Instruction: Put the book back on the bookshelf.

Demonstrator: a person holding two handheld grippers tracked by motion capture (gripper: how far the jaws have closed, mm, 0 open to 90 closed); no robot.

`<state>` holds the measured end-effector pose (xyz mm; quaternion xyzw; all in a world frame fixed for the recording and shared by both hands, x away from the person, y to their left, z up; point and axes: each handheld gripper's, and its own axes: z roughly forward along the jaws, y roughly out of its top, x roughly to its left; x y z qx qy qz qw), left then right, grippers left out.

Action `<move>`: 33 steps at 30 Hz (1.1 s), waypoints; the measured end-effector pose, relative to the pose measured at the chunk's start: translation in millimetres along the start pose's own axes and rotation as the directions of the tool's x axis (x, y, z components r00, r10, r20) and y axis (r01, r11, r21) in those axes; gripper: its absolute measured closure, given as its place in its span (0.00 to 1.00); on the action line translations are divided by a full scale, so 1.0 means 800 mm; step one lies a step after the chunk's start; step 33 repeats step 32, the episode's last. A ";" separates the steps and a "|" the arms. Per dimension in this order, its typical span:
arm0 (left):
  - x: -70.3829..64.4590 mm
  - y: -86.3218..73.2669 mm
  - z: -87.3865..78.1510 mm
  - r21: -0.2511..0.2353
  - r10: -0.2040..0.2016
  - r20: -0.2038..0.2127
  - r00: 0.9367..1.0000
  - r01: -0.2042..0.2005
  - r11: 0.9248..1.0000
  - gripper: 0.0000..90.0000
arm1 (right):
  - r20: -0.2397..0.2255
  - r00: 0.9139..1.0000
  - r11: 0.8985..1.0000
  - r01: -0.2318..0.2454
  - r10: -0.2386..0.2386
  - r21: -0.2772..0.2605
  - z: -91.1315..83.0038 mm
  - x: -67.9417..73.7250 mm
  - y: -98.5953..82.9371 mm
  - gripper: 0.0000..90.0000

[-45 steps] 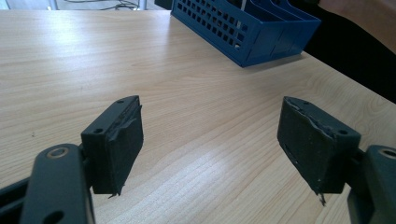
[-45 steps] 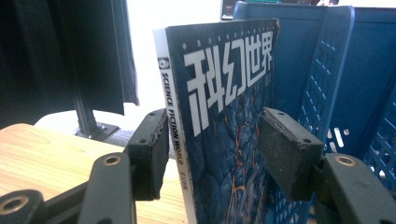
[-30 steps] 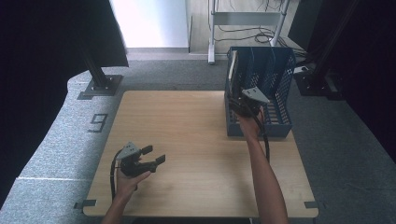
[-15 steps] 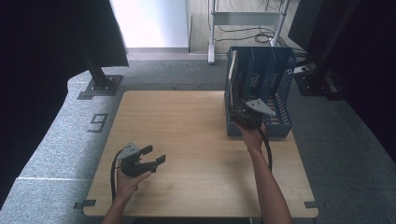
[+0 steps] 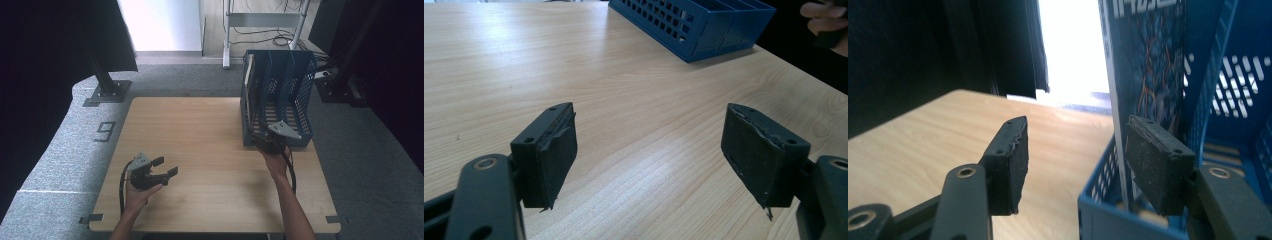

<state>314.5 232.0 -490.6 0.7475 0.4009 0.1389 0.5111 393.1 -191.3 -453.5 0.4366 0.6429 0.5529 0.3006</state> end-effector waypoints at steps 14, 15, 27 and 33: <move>0.001 -0.004 0.004 0.018 -0.002 -0.006 1.000 0.002 1.000 0.25 | -0.031 0.999 0.998 -0.015 0.017 0.061 -0.041 -0.001 -0.048 0.46; 0.001 -0.004 0.004 0.018 -0.003 -0.007 1.000 0.003 1.000 0.25 | -0.030 0.999 0.998 -0.019 0.021 0.065 -0.044 -0.002 -0.052 0.46; 0.003 -0.008 0.008 0.032 -0.005 -0.017 1.000 0.005 0.999 0.25 | -0.041 0.999 0.996 -0.028 0.032 0.084 -0.061 -0.005 -0.080 0.46; 0.004 -0.008 0.009 0.037 -0.001 -0.019 1.000 0.002 0.999 0.25 | -0.038 0.999 0.996 -0.021 0.024 0.085 -0.062 -0.007 -0.081 0.45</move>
